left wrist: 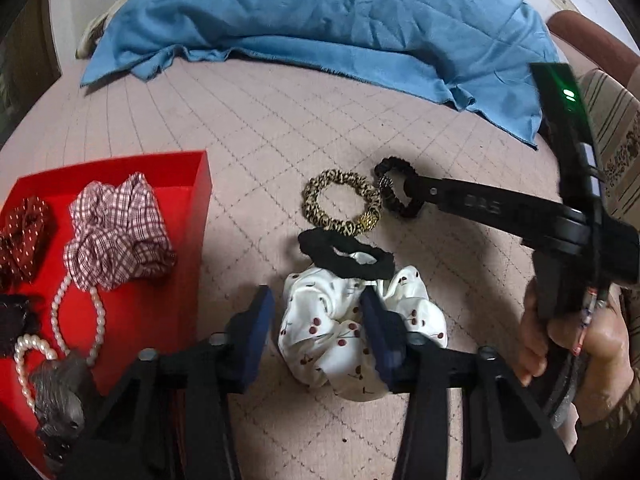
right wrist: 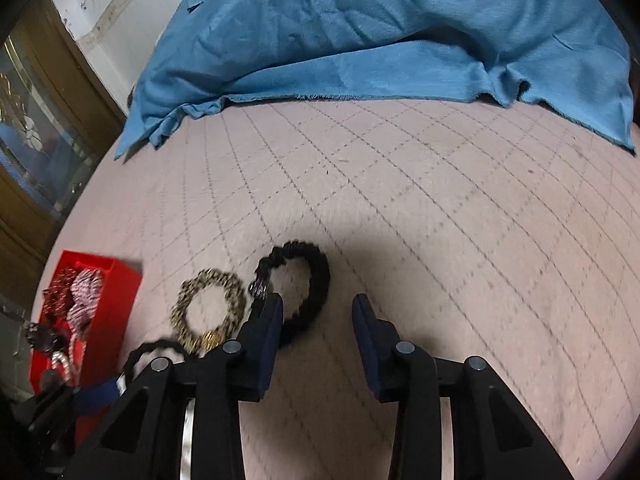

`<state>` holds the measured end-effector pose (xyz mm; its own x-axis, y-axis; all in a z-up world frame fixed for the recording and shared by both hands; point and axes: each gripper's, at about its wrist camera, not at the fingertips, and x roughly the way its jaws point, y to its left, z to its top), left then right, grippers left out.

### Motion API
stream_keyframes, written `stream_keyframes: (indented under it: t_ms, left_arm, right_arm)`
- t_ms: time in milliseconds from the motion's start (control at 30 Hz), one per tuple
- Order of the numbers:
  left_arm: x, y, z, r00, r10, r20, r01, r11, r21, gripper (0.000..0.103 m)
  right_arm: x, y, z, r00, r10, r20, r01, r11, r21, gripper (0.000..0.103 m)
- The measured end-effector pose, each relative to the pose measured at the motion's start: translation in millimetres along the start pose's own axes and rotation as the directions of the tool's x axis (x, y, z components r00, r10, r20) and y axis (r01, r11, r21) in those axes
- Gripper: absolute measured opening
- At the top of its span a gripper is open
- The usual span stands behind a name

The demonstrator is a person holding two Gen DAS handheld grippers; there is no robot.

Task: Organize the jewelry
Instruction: 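Grasp the white polka-dot scrunchie with left tool while right tool grasps a black hair tie, then carry scrunchie and hair tie over the red tray and open both tools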

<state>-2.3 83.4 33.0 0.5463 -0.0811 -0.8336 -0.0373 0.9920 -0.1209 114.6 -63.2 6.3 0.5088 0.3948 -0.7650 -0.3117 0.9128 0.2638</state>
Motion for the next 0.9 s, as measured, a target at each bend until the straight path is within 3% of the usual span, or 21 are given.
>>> stream_keyframes:
  t_ms: [33,67,100,133,367,567,700,900]
  left_arm:
    - [2.8,-0.2,0.3,1.0,-0.013,-0.015,0.013,1.0,0.0,0.007]
    - [5.7,-1.2,-0.2,0.999,-0.023,-0.033,0.023,1.0,-0.004,0.007]
    - [4.3,-3.9,-1.3,1.0,-0.014,-0.021,0.014,1.0,0.004,0.007]
    - [2.3,-6.0,-1.3,1.0,-0.003,-0.01,0.004,1.0,0.016,0.007]
    - [-33.5,-15.2,-7.3,0.998,-0.039,0.043,0.038,0.999,0.032,0.007]
    - [-77.2,-23.2,-22.1,0.993,-0.058,0.105,0.05,0.996,0.077,0.007]
    - [-109.3,-35.2,-35.9,0.989,-0.031,0.147,0.01,0.99,0.142,0.007]
    - [-151.7,-54.5,-53.8,0.968,-0.001,0.249,-0.054,0.975,0.215,0.007]
  right_arm:
    - [1.5,2.1,1.0,1.0,-0.018,0.003,0.018,1.0,-0.008,0.027]
    - [2.7,4.0,1.4,0.999,-0.038,0.005,0.038,0.999,-0.021,0.022]
    - [3.7,4.5,1.6,0.999,-0.044,0.005,0.044,0.999,-0.028,0.01]
    - [2.3,4.5,0.9,0.999,-0.042,0.007,0.042,0.999,-0.031,0.009]
    - [-30.6,-9.9,-13.9,0.999,-0.035,0.04,0.035,0.999,0.008,0.008]
    - [-97.3,-18.7,-45.3,0.991,-0.062,0.12,0.061,0.998,0.014,0.008]
    - [-136.5,-23.7,-70.1,0.983,-0.061,0.174,0.055,0.998,0.041,0.008]
    - [-179.1,-29.8,-97.3,0.973,-0.07,0.219,0.053,0.995,0.083,0.008]
